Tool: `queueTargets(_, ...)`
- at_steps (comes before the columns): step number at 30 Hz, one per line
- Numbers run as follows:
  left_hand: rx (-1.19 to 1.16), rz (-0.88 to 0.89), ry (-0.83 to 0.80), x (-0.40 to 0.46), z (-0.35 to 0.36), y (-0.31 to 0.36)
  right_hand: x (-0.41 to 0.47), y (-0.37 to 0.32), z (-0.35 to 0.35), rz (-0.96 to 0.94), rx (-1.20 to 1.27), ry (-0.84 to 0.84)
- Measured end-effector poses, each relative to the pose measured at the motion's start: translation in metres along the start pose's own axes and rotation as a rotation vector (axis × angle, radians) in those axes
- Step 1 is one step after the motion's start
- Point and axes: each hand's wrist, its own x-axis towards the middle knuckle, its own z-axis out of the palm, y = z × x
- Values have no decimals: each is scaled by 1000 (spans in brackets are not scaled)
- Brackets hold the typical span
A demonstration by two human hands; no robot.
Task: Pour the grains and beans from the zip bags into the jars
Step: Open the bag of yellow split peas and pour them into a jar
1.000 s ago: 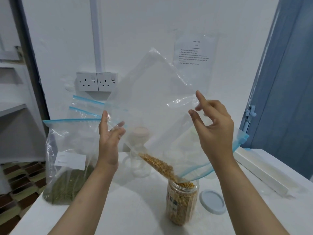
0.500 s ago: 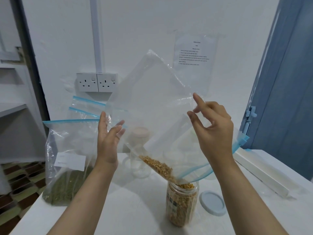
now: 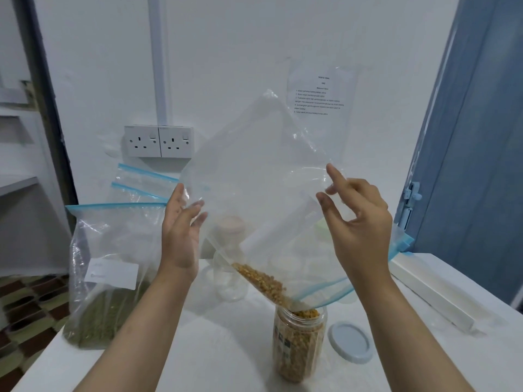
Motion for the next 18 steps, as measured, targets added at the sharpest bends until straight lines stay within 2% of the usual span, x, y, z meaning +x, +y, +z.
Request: queueTargets(18, 74, 23, -4, 7, 16, -3, -6, 9, -8, 27, -35, 50)
